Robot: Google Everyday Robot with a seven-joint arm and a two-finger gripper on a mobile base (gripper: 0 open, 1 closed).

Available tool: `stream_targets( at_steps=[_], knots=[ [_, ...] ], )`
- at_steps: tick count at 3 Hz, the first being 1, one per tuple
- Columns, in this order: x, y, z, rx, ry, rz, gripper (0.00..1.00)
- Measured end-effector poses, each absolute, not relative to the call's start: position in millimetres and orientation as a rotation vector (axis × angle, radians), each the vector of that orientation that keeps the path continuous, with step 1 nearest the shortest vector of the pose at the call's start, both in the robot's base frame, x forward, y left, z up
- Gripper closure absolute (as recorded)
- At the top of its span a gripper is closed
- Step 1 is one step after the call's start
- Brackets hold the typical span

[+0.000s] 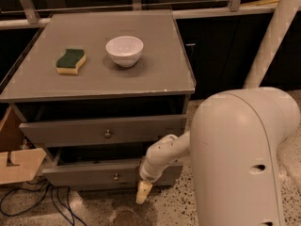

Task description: Open middle drawer

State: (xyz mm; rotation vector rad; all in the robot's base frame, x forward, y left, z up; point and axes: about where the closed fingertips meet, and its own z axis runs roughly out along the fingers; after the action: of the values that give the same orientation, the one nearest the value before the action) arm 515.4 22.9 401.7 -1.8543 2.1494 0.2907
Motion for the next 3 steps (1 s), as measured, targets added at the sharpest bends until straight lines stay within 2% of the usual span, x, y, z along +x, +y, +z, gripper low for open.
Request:
stream_targets(
  at_steps=[2,3],
  knots=[
    [482.0,-26.5,435.8,-1.715,2.295,0.33,0.0],
    [482.0,-26.5,435.8,-1.715,2.295,0.33,0.0]
  ],
)
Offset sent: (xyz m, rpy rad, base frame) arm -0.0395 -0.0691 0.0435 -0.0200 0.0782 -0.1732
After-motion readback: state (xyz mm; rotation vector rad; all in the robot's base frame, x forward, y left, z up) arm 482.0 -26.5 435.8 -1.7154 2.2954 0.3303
